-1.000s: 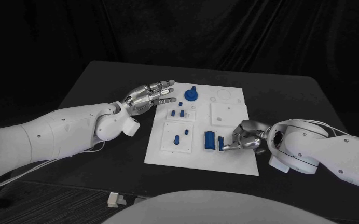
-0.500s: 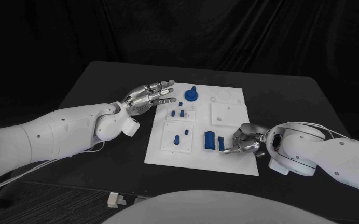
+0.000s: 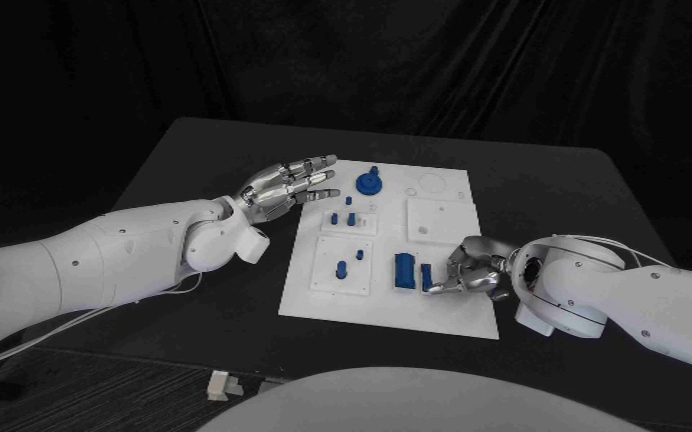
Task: Assemble the parts on the task board
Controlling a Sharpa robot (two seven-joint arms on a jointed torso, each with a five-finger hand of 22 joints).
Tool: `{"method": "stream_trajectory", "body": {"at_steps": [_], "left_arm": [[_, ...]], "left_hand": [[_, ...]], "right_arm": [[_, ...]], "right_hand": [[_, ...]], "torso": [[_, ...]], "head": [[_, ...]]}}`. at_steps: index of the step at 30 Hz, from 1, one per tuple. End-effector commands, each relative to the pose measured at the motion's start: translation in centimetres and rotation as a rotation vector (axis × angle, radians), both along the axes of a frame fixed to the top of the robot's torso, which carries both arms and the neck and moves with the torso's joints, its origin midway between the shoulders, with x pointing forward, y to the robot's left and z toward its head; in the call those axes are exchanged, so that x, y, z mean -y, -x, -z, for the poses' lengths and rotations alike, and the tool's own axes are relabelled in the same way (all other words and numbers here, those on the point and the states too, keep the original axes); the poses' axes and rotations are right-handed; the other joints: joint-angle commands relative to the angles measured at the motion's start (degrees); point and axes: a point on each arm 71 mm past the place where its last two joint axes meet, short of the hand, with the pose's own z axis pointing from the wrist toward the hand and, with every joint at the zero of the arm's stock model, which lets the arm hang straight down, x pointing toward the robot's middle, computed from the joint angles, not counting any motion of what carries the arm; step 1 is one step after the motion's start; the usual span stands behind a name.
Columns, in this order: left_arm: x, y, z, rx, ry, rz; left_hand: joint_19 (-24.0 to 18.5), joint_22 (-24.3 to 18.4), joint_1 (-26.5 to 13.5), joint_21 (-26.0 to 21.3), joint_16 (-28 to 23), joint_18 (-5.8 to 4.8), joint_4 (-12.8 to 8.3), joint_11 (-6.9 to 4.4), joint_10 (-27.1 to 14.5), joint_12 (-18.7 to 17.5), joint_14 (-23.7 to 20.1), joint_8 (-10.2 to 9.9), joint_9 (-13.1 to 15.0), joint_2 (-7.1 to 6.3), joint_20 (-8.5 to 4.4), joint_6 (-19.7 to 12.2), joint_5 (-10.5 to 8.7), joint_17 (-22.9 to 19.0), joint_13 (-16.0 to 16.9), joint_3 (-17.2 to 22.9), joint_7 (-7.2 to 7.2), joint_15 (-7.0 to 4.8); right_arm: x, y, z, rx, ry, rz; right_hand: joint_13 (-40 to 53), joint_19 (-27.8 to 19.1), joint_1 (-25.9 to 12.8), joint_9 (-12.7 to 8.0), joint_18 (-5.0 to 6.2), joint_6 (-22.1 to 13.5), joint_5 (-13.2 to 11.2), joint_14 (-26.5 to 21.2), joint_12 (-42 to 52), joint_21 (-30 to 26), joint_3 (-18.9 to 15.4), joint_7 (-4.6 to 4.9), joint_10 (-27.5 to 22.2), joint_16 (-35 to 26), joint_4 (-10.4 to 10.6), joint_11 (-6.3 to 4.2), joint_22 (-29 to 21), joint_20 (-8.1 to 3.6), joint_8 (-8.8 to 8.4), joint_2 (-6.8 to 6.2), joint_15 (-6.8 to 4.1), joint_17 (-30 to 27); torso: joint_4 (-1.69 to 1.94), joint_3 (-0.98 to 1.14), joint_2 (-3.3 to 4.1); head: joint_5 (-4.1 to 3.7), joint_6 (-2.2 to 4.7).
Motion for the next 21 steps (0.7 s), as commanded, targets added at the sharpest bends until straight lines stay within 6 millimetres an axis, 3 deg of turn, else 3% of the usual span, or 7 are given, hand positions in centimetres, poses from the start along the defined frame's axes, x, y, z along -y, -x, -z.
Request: {"method": "stream_trajectory", "body": {"at_steps": [1, 11, 21], "left_arm": [[0.16, 0.05, -0.06, 0.001, 0.019, 0.004], [0.28, 0.06, -0.02, -0.002, 0.02, 0.008], [0.28, 0.1, 0.01, -0.002, 0.021, 0.009]], "left_hand": [[0.04, 0.06, -0.34, -0.11, 0.25, 0.45, 0.07, 0.52, 0.06, 0.2, 0.1, 0.18, 0.09, 0.06, 0.14, 0.01, 0.28, 0.09, 0.1, 0.34, 0.2, 0.43], [0.03, 0.01, -0.37, -0.11, 0.27, 0.46, 0.05, 0.55, 0.08, 0.23, 0.11, 0.19, 0.09, 0.12, 0.14, 0.01, 0.3, 0.1, 0.1, 0.43, 0.23, 0.42], [0.06, 0.04, -0.4, -0.1, 0.28, 0.46, 0.0, 0.57, 0.07, 0.22, 0.11, 0.21, 0.09, 0.2, 0.14, 0.06, 0.35, 0.09, 0.1, 0.57, 0.27, 0.42]], "right_arm": [[0.01, -0.03, 0.05, 0.013, 0.001, 0.008], [-0.11, -0.23, 0.27, 0.006, 0.01, 0.007], [-0.27, -0.15, 0.95, -0.019, 0.025, 0.0]], "right_hand": [[15.1, -0.03, 0.15, -0.05, 0.19, -0.16, 0.12, 4.63, 0.2, 0.01, 0.0, -0.05, 5.89, 0.08, 0.26, -0.42, 8.32, -0.5, -0.08, 0.49, -0.3, 7.73], [15.1, 0.0, 3.57, 0.61, 0.16, -0.29, 1.27, 4.65, 0.2, 0.05, 0.95, -0.23, 5.89, 0.12, -1.94, -0.61, 8.34, -0.7, -0.37, 1.95, -0.48, 7.85], [15.1, -0.05, 5.96, 1.0, 0.18, -0.09, 0.3, 4.65, 0.2, -0.09, 1.34, -0.22, 5.89, 0.11, -3.72, -0.6, 8.3, -0.72, -0.6, 2.55, -0.49, 7.84]], "torso": [[-0.01, -0.01, 0.04], [0.01, -0.01, 0.05], [0.0, -0.02, 0.02]], "head": [[0.05, -0.01], [0.02, -0.01], [0.14, -0.01]]}}
